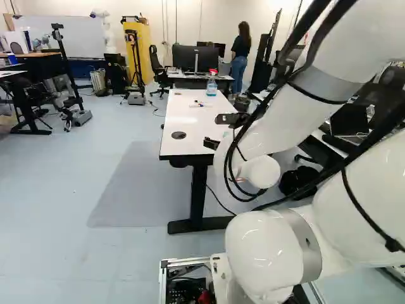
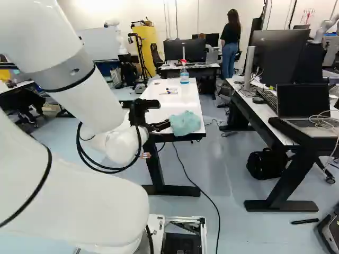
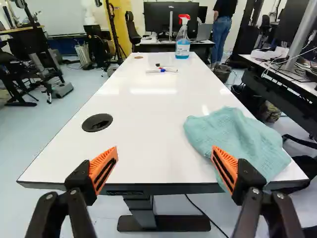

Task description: Clean the table with the green towel

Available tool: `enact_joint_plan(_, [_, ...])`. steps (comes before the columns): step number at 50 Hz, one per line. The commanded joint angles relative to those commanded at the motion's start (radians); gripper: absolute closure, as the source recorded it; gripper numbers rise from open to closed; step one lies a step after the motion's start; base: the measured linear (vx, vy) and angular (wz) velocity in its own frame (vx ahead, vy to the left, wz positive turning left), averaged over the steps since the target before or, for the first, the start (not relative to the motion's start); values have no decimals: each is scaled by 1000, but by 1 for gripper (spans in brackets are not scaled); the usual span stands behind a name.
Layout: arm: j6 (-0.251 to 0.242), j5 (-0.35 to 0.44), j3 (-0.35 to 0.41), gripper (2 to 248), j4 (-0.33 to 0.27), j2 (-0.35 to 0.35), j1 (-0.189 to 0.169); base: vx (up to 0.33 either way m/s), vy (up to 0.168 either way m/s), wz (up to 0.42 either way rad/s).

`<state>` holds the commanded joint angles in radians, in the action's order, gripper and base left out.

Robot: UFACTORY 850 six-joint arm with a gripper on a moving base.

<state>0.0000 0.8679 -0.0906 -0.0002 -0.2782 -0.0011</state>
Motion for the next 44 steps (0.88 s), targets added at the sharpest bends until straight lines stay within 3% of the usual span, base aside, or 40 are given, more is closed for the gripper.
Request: enact_joint_plan(44, [0, 5, 3, 3, 0, -1, 1, 0, 0, 0])
